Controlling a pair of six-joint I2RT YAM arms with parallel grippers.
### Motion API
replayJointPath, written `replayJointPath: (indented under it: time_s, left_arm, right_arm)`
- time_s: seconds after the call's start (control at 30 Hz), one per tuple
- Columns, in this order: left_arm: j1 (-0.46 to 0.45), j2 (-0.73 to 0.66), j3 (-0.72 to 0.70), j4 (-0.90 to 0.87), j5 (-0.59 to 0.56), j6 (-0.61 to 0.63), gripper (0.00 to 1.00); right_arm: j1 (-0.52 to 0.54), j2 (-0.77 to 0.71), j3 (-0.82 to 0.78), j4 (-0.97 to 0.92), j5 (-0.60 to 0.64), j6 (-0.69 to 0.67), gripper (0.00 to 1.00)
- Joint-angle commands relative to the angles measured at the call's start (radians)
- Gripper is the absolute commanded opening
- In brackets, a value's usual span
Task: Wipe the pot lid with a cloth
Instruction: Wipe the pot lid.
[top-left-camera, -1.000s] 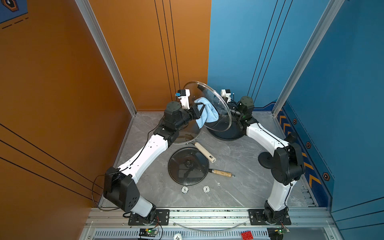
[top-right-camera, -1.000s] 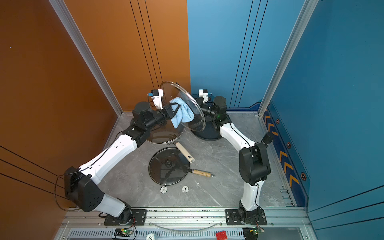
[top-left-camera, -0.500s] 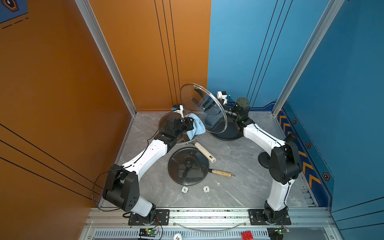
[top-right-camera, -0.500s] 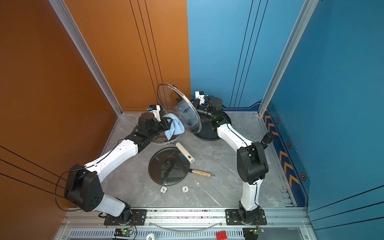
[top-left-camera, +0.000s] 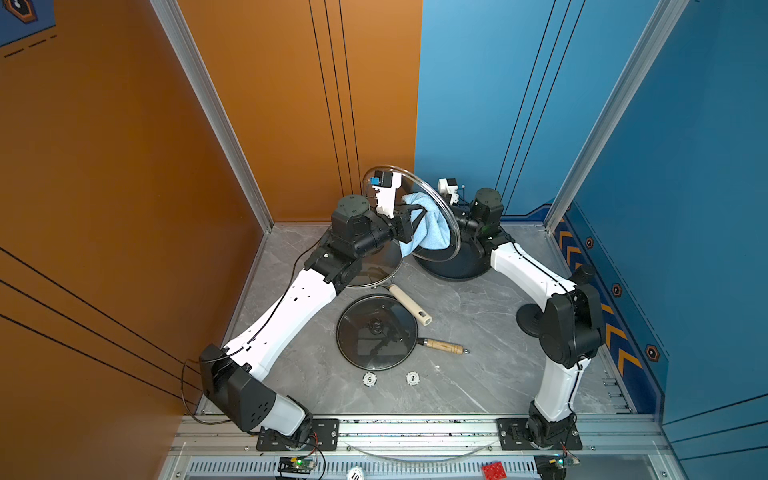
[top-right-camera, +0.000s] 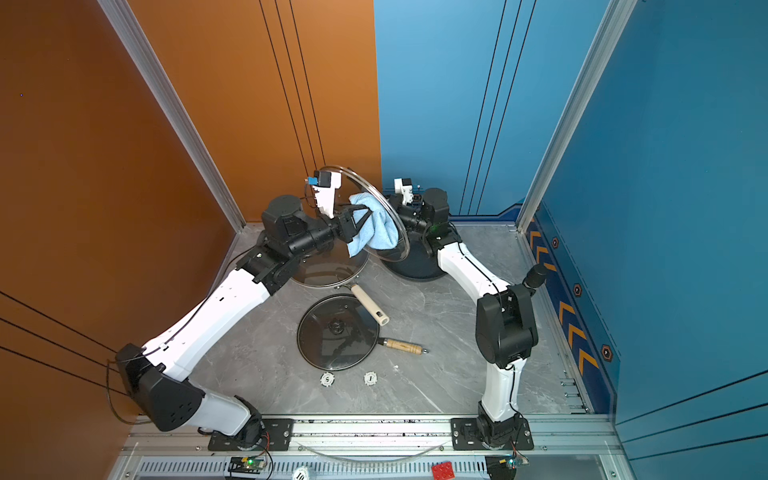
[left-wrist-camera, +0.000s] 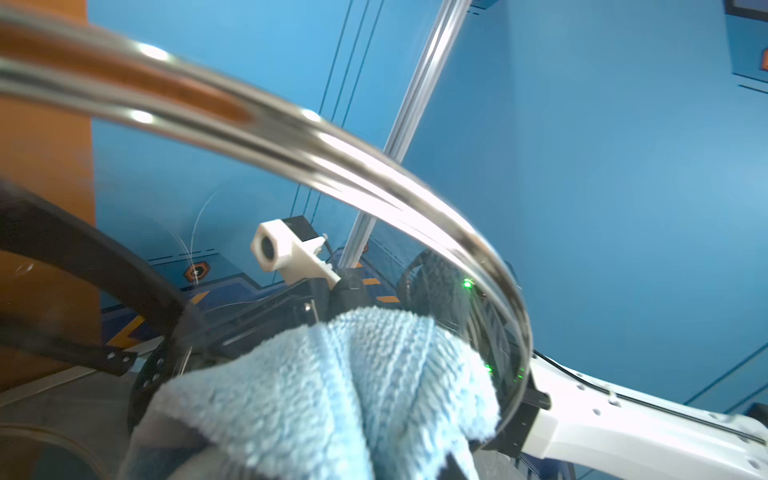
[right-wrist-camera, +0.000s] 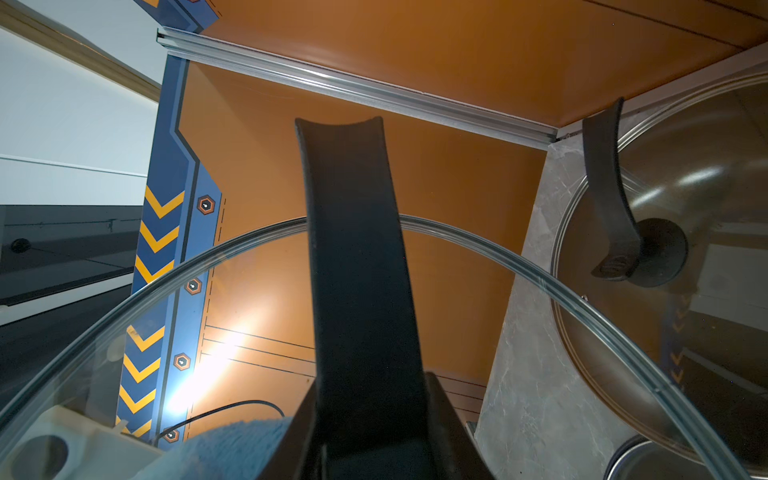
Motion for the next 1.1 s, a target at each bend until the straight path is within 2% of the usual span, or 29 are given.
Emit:
replayJointPath:
  time_s: [0.0,0.13,0.33,0.5,0.6,0.73,0.83,0.93,1.0,1.07]
  left_arm:
    - [-0.011,0.063,-0.027,0.004,0.045,0.018,0.22]
    - [-0.027,0.119,-0.029,-0.116,-0.001,0.091,0.22]
    - [0.005,0.145,-0.114,-0.142,-0.213,0.112,0.22]
    - [0.080,0.079,-0.183,-0.121,-0.431,0.085,0.21]
    - [0.128,0.018,-0.219,-0.073,-0.480,0.054,0.21]
    - [0.139,-0.075,-0.248,-0.070,-0.546,0.062,0.22]
    - [0.140,-0.158,-0.275,-0.071,-0.553,0.065,0.22]
    - [0.141,-0.229,-0.270,-0.111,-0.559,0.074,0.22]
    - [0.144,-0.262,-0.240,-0.170,-0.561,0.083,0.22]
    - [0.142,-0.285,-0.204,-0.227,-0.555,0.090,0.22]
  right_arm:
    - [0.004,-0.043,0.047,0.109,-0.027,-0.004,0.02]
    - [-0.001,-0.058,0.034,0.114,-0.039,-0.005,0.02]
    - [-0.024,-0.086,0.012,0.142,-0.050,0.017,0.02]
    - [-0.050,-0.134,-0.025,0.139,-0.052,0.006,0.03]
    - [-0.061,-0.131,-0.006,0.103,-0.064,-0.008,0.03]
    - [-0.074,-0.143,-0.006,0.063,-0.047,-0.049,0.02]
    - [-0.089,-0.177,0.013,-0.151,-0.009,-0.228,0.02]
    - [-0.087,-0.222,0.089,-0.560,0.124,-0.587,0.02]
    - [-0.062,-0.237,0.166,-0.827,0.323,-0.850,0.01]
    - [-0.016,-0.257,0.203,-0.937,0.542,-1.022,0.00]
